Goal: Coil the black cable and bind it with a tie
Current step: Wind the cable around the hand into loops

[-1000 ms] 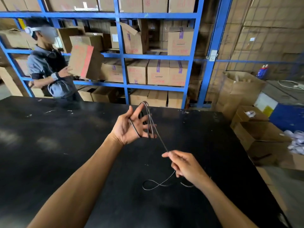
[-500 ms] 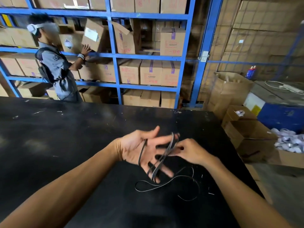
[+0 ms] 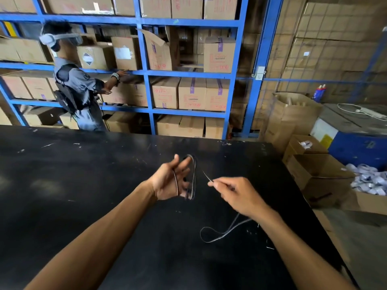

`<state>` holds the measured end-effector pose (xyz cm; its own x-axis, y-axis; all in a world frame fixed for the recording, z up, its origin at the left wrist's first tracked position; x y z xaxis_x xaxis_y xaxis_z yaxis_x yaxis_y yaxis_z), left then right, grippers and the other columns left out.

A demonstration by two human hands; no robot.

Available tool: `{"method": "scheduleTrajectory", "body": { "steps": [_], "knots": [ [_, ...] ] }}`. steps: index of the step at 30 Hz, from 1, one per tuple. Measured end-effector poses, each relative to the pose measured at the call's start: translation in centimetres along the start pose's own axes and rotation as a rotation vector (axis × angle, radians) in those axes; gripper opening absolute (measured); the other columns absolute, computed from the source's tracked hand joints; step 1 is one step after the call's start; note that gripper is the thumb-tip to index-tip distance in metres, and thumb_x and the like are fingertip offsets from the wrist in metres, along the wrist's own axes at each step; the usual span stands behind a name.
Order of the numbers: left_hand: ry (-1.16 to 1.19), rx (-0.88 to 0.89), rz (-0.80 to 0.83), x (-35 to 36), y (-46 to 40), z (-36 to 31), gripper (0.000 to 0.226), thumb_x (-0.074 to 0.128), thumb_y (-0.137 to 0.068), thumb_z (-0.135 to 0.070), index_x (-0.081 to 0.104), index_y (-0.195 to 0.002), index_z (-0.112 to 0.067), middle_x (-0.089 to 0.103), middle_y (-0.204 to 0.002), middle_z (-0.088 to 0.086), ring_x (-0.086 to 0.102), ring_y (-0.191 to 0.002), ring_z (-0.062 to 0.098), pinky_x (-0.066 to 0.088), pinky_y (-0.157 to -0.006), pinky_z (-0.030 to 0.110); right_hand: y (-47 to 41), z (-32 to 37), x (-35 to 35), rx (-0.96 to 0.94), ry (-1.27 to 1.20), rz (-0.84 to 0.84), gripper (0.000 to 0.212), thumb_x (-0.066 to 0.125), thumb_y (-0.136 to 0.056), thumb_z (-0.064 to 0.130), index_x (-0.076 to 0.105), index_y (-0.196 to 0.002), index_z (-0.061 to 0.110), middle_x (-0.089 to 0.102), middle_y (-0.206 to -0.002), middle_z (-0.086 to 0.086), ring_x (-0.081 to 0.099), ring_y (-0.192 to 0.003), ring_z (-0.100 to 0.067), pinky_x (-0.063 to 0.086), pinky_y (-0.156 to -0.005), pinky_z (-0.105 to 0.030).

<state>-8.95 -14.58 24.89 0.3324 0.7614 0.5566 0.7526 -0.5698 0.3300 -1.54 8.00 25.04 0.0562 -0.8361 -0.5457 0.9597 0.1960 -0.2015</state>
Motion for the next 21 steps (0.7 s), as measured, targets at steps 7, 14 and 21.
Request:
{"method": "scheduleTrajectory", "body": {
  "steps": [7, 14, 21],
  "knots": [
    [0.172, 0.136, 0.302, 2.7, 0.2, -2.2, 0.055, 0.027, -0.101, -0.06, 0.049, -0.145, -0.036, 0.053, -0.144, 0.012, 0.035, -0.136, 0.059, 0.029, -0.1, 0.079, 3.4, -2.6, 5.0, 0.203, -0.386, 0.061, 0.028, 0.05, -0.106, 0.035, 0.077, -0.112, 0.034, 0.04, -0.068, -0.012, 0.036, -0.049, -0.008, 0.038, -0.049, -0.029],
    [0.066, 0.054, 0.72, 5.5, 2.6, -1.6, 0.059, 0.011, -0.102, -0.062, 0.028, -0.154, -0.04, 0.006, -0.168, 0.01, 0.01, -0.142, 0.062, -0.002, -0.108, 0.079, 1.6, -3.4, 3.2, 0.29, -0.283, 0.237, 0.046, 0.059, -0.093, 0.057, 0.083, -0.093, 0.017, 0.044, -0.056, 0.001, 0.044, -0.051, -0.006, 0.045, -0.058, -0.024],
    [-0.406, -0.392, 0.742, 4.7, 4.0, -0.2, 0.069, 0.007, -0.097, -0.068, 0.022, -0.157, -0.037, 0.016, -0.167, 0.004, 0.017, -0.139, 0.065, 0.025, -0.109, 0.067, -4.3, -1.2, -2.9, 0.192, 0.319, 0.212, 0.017, 0.086, -0.074, 0.042, 0.078, -0.07, 0.027, 0.073, -0.068, 0.012, 0.067, -0.071, -0.005, 0.052, -0.07, -0.032]
  ]
}}
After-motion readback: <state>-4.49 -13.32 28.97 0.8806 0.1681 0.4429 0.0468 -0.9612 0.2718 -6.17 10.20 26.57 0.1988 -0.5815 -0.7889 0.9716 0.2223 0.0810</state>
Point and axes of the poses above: each hand's wrist, its own y-axis away from the middle knuckle, its own x-axis out of the palm, z = x × y, the point moved 1 cm from there along -y, towards the middle knuckle
